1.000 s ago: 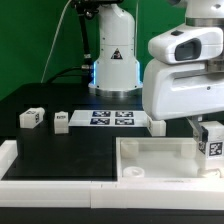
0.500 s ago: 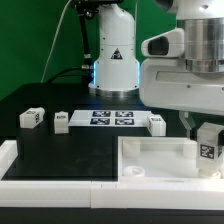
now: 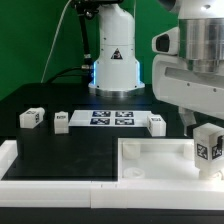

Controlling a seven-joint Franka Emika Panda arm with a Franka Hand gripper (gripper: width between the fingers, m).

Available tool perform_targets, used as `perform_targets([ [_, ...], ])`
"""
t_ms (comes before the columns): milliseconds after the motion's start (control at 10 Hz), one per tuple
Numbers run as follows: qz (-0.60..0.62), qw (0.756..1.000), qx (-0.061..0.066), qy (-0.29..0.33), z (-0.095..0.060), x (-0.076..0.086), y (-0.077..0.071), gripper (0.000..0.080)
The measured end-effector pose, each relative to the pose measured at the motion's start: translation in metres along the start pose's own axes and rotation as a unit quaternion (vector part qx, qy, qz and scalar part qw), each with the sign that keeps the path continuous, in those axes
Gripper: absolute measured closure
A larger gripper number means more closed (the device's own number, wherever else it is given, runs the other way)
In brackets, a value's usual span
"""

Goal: Assemble one leg

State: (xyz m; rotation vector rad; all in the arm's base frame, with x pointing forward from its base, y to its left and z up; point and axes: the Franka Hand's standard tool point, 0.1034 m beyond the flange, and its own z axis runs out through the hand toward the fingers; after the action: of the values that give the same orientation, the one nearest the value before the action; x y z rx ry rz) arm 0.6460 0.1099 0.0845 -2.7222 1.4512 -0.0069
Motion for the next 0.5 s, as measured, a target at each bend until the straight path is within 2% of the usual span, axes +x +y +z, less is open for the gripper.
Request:
perform_targets([
  [100, -0.01, 1.0, 0.001, -0.001, -0.0002, -0.0035, -0.0017, 0.0191],
  [300, -0.134, 0.991, 0.002, -0.002, -0.0004, -0.0081, -0.004, 0.0163],
  [400, -0.233, 0.972, 0.002, -0.002, -0.0004, -0.0065, -0.0033, 0.0152],
  [500, -0.276, 0.961, 0.003, -0.002, -0.0006, -0.0051, -0.0029, 0.0152],
])
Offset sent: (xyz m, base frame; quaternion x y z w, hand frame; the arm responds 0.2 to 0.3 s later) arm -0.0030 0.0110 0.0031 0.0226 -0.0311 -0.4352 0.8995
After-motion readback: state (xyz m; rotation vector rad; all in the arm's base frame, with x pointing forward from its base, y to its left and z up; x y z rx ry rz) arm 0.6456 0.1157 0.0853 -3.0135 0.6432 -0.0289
